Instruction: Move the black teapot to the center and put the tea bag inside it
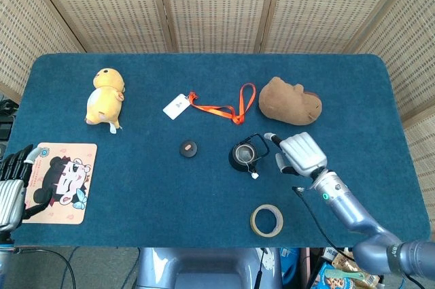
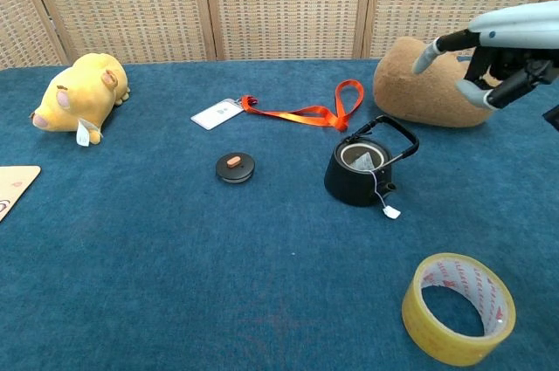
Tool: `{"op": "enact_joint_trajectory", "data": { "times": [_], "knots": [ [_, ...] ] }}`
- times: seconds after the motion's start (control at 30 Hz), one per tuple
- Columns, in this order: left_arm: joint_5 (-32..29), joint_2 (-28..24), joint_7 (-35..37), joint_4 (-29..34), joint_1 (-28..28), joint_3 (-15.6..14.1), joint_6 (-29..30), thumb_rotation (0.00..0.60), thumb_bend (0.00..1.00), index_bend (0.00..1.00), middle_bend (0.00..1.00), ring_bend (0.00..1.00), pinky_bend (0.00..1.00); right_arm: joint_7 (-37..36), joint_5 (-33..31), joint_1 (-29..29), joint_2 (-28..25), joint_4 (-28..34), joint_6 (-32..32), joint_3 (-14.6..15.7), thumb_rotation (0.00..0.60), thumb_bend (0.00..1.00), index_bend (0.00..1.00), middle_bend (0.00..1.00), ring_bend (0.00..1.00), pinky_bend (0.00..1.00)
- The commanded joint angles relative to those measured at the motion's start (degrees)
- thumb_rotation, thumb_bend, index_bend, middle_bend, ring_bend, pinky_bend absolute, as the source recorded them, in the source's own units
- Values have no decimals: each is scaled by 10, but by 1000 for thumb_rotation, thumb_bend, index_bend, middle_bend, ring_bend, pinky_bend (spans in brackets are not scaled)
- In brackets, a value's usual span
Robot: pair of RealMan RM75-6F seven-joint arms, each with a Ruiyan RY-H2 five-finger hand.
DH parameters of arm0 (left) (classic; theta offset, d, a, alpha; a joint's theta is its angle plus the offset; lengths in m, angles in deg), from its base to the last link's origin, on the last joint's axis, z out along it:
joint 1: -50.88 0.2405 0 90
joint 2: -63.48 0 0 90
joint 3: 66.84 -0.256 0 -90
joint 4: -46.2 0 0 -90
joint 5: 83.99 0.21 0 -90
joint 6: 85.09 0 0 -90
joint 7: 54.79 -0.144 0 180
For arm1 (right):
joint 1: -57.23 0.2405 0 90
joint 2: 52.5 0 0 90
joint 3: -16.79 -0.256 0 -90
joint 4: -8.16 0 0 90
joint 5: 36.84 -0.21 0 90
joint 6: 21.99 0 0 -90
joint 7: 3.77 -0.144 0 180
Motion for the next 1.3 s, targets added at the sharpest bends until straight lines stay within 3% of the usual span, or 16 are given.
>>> {"op": "enact_joint_trajectory", "data": {
  "times": [0.03, 0.17, 0.37, 0.6, 0.97, 1.1, 1.3],
  "knots": [
    [-2, 2, -3, -1, 2, 2, 5, 600, 414, 0, 0, 0, 0, -25, 38, -54, -3, 3, 69, -4, 391, 632, 196, 718, 792, 855],
    [1, 8, -9, -4, 6, 2, 15, 600, 409, 0, 0, 0, 0, -32, 63, -104, 11, 1, 140, -9, 409, 500, 196, 572, 626, 748],
    [18, 16, -11, -8, 11, -8, 20, 600, 409, 0, 0, 0, 0, -13, 78, -166, 23, 1, 218, -13, 419, 472, 196, 354, 320, 554],
    [57, 32, -26, -29, 19, -17, 44, 600, 408, 0, 0, 0, 0, -6, 103, -218, 33, -13, 262, -10, 431, 448, 196, 208, 143, 369],
    [113, 43, -40, -43, 38, -41, 76, 600, 409, 0, 0, 0, 0, 19, 147, -290, 48, -43, 304, 9, 408, 426, 196, 151, 65, 269],
    [123, 47, -39, -49, 43, -50, 76, 600, 409, 0, 0, 0, 0, 24, 153, -308, 51, -46, 303, 14, 359, 419, 196, 134, 43, 237],
    [134, 56, -32, -61, 49, -59, 80, 600, 408, 0, 0, 0, 0, 22, 162, -334, 58, -51, 309, 17, 360, 419, 196, 133, 41, 233]
  ]
}}
